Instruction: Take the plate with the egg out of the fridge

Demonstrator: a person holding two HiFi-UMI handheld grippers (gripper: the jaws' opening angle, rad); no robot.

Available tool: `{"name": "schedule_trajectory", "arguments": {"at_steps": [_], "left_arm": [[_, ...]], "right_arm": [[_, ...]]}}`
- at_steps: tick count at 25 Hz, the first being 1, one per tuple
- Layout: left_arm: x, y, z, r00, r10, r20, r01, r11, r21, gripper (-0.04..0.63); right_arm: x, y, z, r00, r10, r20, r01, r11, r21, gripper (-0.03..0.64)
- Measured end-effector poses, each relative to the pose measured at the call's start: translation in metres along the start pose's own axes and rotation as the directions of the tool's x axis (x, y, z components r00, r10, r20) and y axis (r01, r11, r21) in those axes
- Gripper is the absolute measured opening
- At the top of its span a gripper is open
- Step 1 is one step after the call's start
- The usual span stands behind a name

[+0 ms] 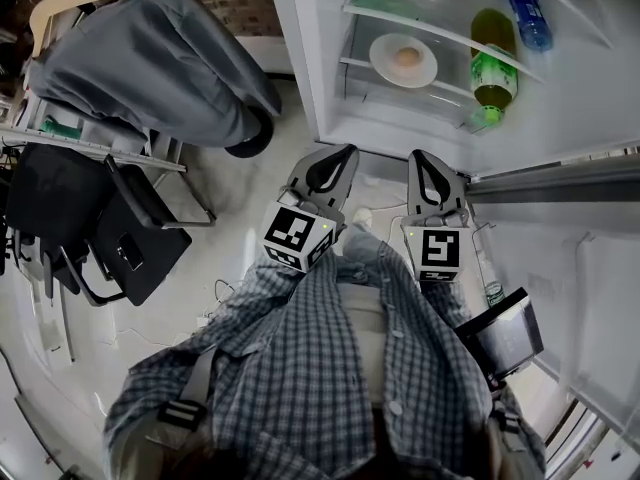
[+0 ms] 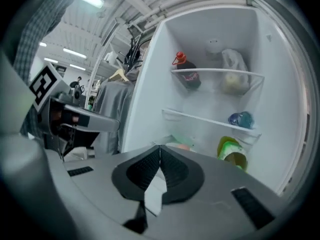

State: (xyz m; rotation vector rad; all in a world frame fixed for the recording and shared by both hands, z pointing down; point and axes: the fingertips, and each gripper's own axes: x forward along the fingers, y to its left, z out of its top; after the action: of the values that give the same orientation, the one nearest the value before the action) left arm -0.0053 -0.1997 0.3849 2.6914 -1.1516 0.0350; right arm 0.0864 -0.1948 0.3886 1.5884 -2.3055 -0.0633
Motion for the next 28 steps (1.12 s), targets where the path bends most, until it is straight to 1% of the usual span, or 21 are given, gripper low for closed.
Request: {"name": "schedule_trajectory", "arguments": {"at_steps": [2, 4, 7, 12, 16, 17, 18, 20, 24, 28], "left_arm": [[0.008, 0.002, 0.002, 1.000, 0.010, 0.000, -0.010, 1.000, 0.005, 0.008], [0.016, 0.005, 0.004, 1.000, 0.024, -0.001, -0.024, 1.000, 0.000, 0.008], [0.024, 0.011, 0.004, 0.999, 0.049, -0.006, -0.050, 0.999, -0.023, 0.008], [0.039, 0.016, 0.008, 0.997, 0.074, 0.002, -0.074, 0.996, -0.042, 0.008], [0.048, 0.017, 0.006, 0.997, 0.083, -0.009, -0.083, 0.995, -0.053, 0.008], [0.049, 0.017, 0.005, 0.996, 0.085, -0.013, -0.085, 0.995, -0.054, 0.008], [0.051, 0.018, 0.004, 0.996, 0.088, -0.015, -0.089, 0.995, -0.055, 0.008], [0.053, 0.019, 0.004, 0.995, 0.096, -0.016, -0.097, 0.994, -0.058, 0.008], [0.056, 0.022, 0.002, 0.994, 0.111, -0.022, -0.112, 0.992, -0.063, 0.008], [0.057, 0.026, 0.004, 0.991, 0.132, -0.018, -0.133, 0.989, -0.068, 0.008]], "right_arm": [[0.011, -0.010, -0.004, 1.000, -0.007, -0.026, 0.004, 0.994, -0.113, 0.006], [0.023, -0.017, -0.010, 0.998, -0.010, -0.064, -0.002, 0.982, -0.187, 0.006], [0.043, -0.026, -0.013, 0.994, -0.005, -0.106, -0.025, 0.961, -0.275, 0.006], [0.072, -0.039, -0.019, 0.988, 0.007, -0.154, -0.069, 0.915, -0.398, 0.008], [0.090, -0.044, -0.032, 0.977, 0.031, -0.212, -0.132, 0.865, -0.485, 0.009], [0.094, -0.044, -0.035, 0.973, 0.038, -0.227, -0.151, 0.850, -0.505, 0.023], [0.098, -0.044, -0.038, 0.969, 0.045, -0.242, -0.170, 0.834, -0.525, 0.042], [0.107, -0.044, -0.044, 0.962, 0.053, -0.268, -0.203, 0.795, -0.572, 0.051], [0.125, -0.048, -0.057, 0.948, 0.037, -0.316, -0.255, 0.681, -0.686, 0.054], [0.140, -0.053, -0.071, 0.938, 0.016, -0.347, -0.294, 0.572, -0.766, 0.054]]}}
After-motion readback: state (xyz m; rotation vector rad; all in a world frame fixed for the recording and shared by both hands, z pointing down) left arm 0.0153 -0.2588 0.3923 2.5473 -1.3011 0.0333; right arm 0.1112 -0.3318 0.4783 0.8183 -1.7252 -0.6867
